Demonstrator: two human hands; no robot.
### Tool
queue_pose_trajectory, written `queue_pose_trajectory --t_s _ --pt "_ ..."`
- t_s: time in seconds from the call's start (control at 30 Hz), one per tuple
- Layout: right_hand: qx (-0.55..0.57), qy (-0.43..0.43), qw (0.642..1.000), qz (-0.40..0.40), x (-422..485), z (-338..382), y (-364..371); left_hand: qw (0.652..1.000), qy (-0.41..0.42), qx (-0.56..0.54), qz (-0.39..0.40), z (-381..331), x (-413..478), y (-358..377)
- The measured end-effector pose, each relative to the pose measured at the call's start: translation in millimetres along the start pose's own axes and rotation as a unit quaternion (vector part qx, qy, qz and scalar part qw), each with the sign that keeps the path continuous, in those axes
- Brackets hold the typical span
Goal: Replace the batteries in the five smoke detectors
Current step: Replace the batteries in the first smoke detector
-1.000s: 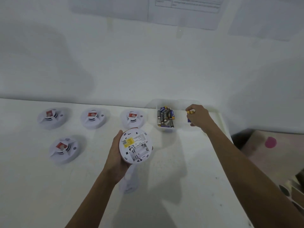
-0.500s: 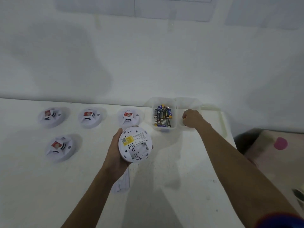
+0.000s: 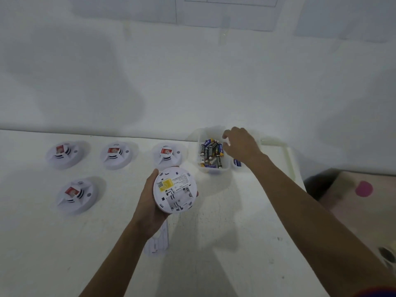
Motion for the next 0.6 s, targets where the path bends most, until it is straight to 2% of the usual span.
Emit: queue_pose_trajectory --t_s 0.1,0.17,0.37,0.5,0.6 --pt "-0.146 -0.073 0.985 0.053 1 19 16 1.000 0.002 0.000 -0.001 -1 -1 -2" --pt "-0.204 -0.088 0.973 0.066 -1 23 26 1.000 0.001 -0.004 0.005 -2 -2 -3" --pt "-0.204 -0.074 0.972 0.093 -3 22 42 1.000 0.007 -0.012 0.012 -7 -6 -12" --pt "-0.086 -0.029 0.989 0.115 1 21 37 1.000 -0.001 -0.021 0.016 -9 -8 -15" --pt "0.133 0.056 0.984 0.108 3 12 34 1.000 -0.001 -0.018 0.012 -9 -7 -15"
Point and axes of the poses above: each hand's wrist, its own x-axis towards the middle knuckle, its own y-axis out of the palm, z = x × y, the point moved 5 cm from there along x, towards the middle knuckle, and after that the axes turned 5 degrees about -z, right-handed, at the moved point
